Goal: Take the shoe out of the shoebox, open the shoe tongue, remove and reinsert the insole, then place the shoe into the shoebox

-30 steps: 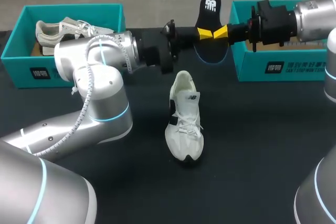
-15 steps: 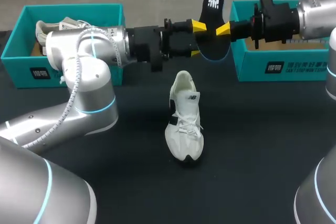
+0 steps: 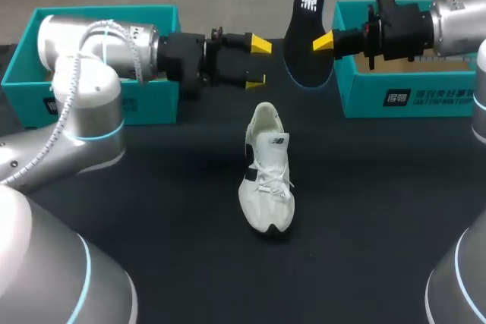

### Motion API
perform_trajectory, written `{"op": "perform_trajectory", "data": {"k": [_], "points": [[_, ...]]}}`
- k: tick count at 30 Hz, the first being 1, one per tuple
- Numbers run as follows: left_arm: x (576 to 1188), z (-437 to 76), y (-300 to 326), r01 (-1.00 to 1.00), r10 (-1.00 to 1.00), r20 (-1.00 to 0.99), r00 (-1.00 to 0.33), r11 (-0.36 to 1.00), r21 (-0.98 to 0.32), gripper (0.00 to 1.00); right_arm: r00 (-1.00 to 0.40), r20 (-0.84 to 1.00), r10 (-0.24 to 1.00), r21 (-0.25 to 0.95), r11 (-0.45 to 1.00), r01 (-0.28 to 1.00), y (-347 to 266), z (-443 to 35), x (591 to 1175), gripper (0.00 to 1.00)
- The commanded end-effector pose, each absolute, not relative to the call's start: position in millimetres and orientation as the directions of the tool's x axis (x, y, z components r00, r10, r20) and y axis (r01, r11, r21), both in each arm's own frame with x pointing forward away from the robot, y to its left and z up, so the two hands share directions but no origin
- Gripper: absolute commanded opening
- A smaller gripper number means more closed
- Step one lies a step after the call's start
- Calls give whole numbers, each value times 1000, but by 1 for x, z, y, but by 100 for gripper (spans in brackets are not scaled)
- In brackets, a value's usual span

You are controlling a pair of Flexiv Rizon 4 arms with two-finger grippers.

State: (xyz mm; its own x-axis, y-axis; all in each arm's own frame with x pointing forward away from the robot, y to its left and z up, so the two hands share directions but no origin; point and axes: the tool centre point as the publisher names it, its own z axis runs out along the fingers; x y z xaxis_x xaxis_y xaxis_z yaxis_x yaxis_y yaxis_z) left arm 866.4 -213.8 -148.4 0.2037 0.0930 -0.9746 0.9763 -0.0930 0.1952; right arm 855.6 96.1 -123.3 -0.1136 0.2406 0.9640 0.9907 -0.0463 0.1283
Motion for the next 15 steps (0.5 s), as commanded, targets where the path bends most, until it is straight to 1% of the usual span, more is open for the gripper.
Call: {"op": "perform_trajectory", "data": {"k": [1, 10, 15], "points": [[873, -149, -191, 960, 142, -965, 221, -208, 189, 100, -119, 962, 246, 133, -43, 990, 98, -122, 856, 0], [877, -158, -162, 940, 187, -957, 221, -302, 158, 100, -174, 956, 238, 193, -60, 979, 97, -118, 856, 0], [878, -166, -145, 923, 244, -938, 247, -354, 151, 100, -193, 950, 245, 214, -63, 975, 96, -115, 855, 0]]}}
